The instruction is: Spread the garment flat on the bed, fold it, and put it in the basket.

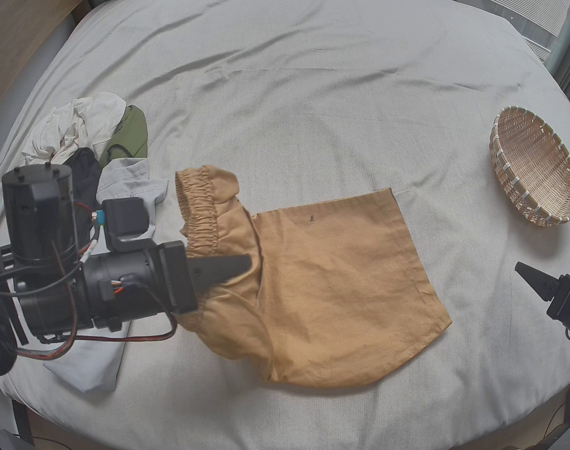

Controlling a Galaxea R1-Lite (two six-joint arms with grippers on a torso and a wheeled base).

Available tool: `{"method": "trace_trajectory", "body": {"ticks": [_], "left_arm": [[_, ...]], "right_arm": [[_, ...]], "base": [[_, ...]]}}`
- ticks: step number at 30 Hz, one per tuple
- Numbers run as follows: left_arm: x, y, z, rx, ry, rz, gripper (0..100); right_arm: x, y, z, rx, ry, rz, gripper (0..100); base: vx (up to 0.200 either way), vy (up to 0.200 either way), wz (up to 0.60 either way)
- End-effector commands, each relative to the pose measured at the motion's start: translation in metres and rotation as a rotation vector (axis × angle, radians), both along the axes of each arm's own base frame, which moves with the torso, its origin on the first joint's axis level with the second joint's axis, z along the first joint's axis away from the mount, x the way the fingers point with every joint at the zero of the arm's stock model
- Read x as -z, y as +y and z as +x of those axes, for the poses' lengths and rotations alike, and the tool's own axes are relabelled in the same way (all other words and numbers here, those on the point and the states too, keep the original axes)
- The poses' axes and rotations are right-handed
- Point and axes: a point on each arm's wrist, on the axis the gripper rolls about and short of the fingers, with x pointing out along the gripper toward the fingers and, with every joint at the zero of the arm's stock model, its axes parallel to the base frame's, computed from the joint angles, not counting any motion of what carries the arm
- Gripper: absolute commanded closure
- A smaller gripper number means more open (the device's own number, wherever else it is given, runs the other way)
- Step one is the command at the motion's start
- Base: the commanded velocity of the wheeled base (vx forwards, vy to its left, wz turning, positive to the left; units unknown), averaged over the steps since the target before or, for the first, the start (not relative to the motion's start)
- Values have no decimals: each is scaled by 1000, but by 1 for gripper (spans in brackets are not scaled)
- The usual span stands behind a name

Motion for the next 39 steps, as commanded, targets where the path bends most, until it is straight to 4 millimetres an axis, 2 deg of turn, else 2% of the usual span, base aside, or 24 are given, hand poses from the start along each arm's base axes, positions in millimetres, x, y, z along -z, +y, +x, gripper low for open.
{"method": "trace_trajectory", "body": {"ticks": [1, 4, 7, 13, 20, 23, 24, 29, 39], "left_arm": [[5, -26, 13, 46, 0, -2, 100], [4, -40, 20, 64, -19, -15, 100], [3, -57, 17, 96, -28, -31, 100], [15, -87, 21, 152, -22, -40, 100], [17, -107, 24, 177, 22, -85, 100], [25, -114, 23, 191, 47, -73, 100], [25, -114, 23, 191, 47, -73, 0], [26, -119, 25, 182, 55, -93, 0], [18, -102, 9, 190, 62, -106, 0]], "right_arm": [[0, 2, 5, -17, 12, 0, 0], [-1, 3, 6, -15, 14, 1, 0], [1, 2, 5, -14, 21, 6, 0], [1, 2, 5, -12, 23, 15, 0], [1, 3, 7, -12, 26, 15, 0], [1, 2, 6, -12, 27, 16, 0], [1, 2, 6, -12, 27, 16, 0], [2, 2, 5, -13, 27, 16, 0], [10, 7, 3, -54, 62, 13, 0]], "base": [[0, 0, 0], [0, 0, 0], [0, 0, 0], [0, 0, 0], [0, 0, 0], [0, 0, 0], [0, 0, 0], [0, 0, 0], [0, 0, 0]]}}
